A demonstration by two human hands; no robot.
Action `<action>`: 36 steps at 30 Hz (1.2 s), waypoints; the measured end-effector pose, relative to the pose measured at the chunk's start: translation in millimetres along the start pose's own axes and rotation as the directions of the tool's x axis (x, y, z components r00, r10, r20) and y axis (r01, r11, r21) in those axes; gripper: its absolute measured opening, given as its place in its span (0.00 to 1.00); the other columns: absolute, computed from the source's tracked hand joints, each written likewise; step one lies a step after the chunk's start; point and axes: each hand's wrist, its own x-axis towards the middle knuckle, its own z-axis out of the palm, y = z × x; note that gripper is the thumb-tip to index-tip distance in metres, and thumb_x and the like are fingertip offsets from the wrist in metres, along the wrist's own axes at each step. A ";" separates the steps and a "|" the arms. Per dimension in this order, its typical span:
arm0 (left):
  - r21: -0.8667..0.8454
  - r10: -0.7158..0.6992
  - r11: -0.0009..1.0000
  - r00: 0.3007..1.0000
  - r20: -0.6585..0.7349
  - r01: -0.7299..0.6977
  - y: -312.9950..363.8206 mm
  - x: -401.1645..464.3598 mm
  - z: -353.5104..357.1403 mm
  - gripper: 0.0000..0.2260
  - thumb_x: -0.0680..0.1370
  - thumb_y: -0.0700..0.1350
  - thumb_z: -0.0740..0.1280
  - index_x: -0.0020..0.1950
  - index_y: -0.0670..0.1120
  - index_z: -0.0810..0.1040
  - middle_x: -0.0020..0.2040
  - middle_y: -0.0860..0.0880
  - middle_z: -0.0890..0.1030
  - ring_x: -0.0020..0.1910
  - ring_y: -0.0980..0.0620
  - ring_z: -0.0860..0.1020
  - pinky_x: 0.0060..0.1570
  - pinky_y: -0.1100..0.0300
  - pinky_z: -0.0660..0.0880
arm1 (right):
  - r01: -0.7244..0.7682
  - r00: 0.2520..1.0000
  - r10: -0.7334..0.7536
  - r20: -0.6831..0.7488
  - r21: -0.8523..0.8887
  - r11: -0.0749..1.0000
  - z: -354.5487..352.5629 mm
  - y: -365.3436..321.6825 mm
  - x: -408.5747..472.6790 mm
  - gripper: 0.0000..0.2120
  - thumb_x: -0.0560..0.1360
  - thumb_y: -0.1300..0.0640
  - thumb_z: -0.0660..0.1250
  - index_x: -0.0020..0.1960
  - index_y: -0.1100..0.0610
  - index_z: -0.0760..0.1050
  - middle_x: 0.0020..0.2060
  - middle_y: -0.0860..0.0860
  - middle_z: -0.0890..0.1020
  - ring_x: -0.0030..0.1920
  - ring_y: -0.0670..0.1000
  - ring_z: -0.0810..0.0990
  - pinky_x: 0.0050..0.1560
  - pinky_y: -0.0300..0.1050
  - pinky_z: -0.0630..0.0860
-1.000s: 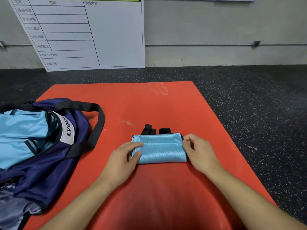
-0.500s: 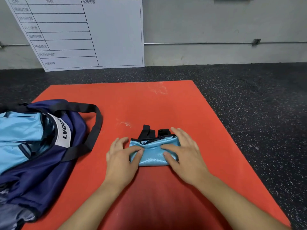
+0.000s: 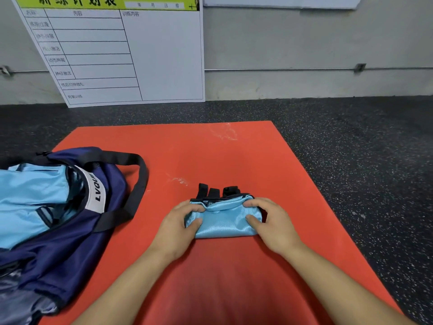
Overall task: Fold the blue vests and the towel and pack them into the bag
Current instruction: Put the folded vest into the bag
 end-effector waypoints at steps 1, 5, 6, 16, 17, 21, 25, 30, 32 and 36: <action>-0.049 0.008 0.999 1.000 -0.013 -0.009 2.1 0.6 -0.6 0.14 0.78 0.38 0.72 0.54 0.59 0.81 0.61 0.58 0.79 0.65 0.58 0.75 0.70 0.61 0.66 | 0.001 1.000 0.000 -0.020 0.027 1.000 1.3 -0.5 0.6 0.16 0.74 0.64 0.74 0.57 0.48 0.83 0.57 0.38 0.80 0.60 0.35 0.76 0.61 0.26 0.65; -0.150 0.026 0.988 0.999 -0.039 -0.032 11.6 4.4 -7.2 0.19 0.74 0.33 0.74 0.57 0.55 0.82 0.60 0.60 0.78 0.61 0.65 0.75 0.65 0.72 0.65 | -0.046 0.998 0.057 -0.035 0.267 0.963 -3.4 -9.3 4.4 0.23 0.71 0.72 0.71 0.57 0.48 0.82 0.58 0.44 0.80 0.50 0.43 0.82 0.54 0.37 0.76; -0.157 0.029 0.987 0.999 -0.043 -0.036 14.1 4.9 -9.7 0.20 0.73 0.32 0.74 0.57 0.55 0.82 0.60 0.60 0.78 0.61 0.65 0.76 0.64 0.73 0.64 | -0.062 0.997 0.073 -0.022 0.325 0.944 -7.0 -13.1 4.8 0.24 0.71 0.74 0.70 0.58 0.49 0.82 0.58 0.45 0.80 0.45 0.41 0.81 0.50 0.37 0.76; -0.148 0.125 0.979 0.986 -0.108 -0.140 56.1 -12.7 -78.0 0.21 0.69 0.34 0.74 0.58 0.53 0.82 0.61 0.57 0.78 0.62 0.68 0.74 0.63 0.76 0.62 | 0.005 1.000 0.010 -0.028 0.463 0.886 -19.3 -73.3 -0.7 0.25 0.71 0.74 0.71 0.58 0.47 0.83 0.56 0.37 0.81 0.46 0.47 0.81 0.49 0.48 0.77; -0.141 0.129 0.979 0.984 -0.125 -0.146 60.6 -17.5 -89.5 0.21 0.70 0.33 0.74 0.58 0.52 0.82 0.62 0.56 0.78 0.61 0.69 0.74 0.63 0.77 0.62 | 0.026 0.999 -0.013 -0.031 0.464 0.886 -18.3 -85.0 -0.6 0.25 0.71 0.74 0.71 0.57 0.46 0.83 0.56 0.38 0.82 0.45 0.48 0.80 0.48 0.50 0.76; -0.123 0.105 0.984 0.975 -0.196 -0.131 67.0 -39.8 -145.7 0.20 0.68 0.39 0.74 0.59 0.52 0.83 0.62 0.53 0.77 0.63 0.65 0.74 0.68 0.70 0.64 | 0.109 0.993 -0.116 -0.012 0.448 0.888 -4.2 -142.1 5.1 0.25 0.71 0.73 0.72 0.57 0.46 0.83 0.58 0.40 0.81 0.46 0.48 0.80 0.48 0.46 0.78; -0.057 0.097 0.991 0.951 -0.295 -0.119 57.6 -63.8 -215.7 0.23 0.68 0.40 0.74 0.57 0.62 0.80 0.64 0.55 0.77 0.68 0.59 0.73 0.71 0.62 0.64 | 0.161 0.979 -0.200 0.037 0.457 0.875 29.8 -214.3 15.5 0.26 0.71 0.75 0.71 0.57 0.46 0.81 0.60 0.47 0.81 0.42 0.41 0.80 0.42 0.37 0.79; 0.084 0.076 0.995 0.903 -0.422 -0.045 26.2 -79.9 -310.5 0.24 0.71 0.32 0.75 0.58 0.58 0.80 0.63 0.57 0.76 0.65 0.61 0.73 0.67 0.70 0.63 | 0.254 0.953 -0.301 0.032 0.456 0.853 104.1 -296.8 33.9 0.26 0.72 0.74 0.70 0.57 0.45 0.79 0.60 0.47 0.79 0.47 0.41 0.80 0.53 0.40 0.80; 0.134 0.058 0.991 0.894 -0.444 0.002 4.7 -84.9 -338.6 0.24 0.71 0.31 0.74 0.58 0.55 0.80 0.62 0.55 0.77 0.64 0.57 0.74 0.65 0.70 0.63 | 0.259 0.948 -0.313 0.052 0.439 0.860 139.7 -317.7 40.7 0.26 0.71 0.73 0.71 0.59 0.46 0.79 0.59 0.46 0.78 0.54 0.47 0.81 0.61 0.46 0.78; 0.183 -0.047 0.973 0.890 -0.453 0.144 -54.7 -92.8 -362.5 0.22 0.71 0.29 0.70 0.60 0.49 0.81 0.62 0.52 0.76 0.64 0.52 0.75 0.61 0.80 0.59 | 0.210 0.953 -0.266 0.144 0.317 0.925 208.1 -330.4 45.9 0.24 0.71 0.67 0.73 0.64 0.51 0.80 0.61 0.45 0.78 0.60 0.48 0.78 0.67 0.46 0.72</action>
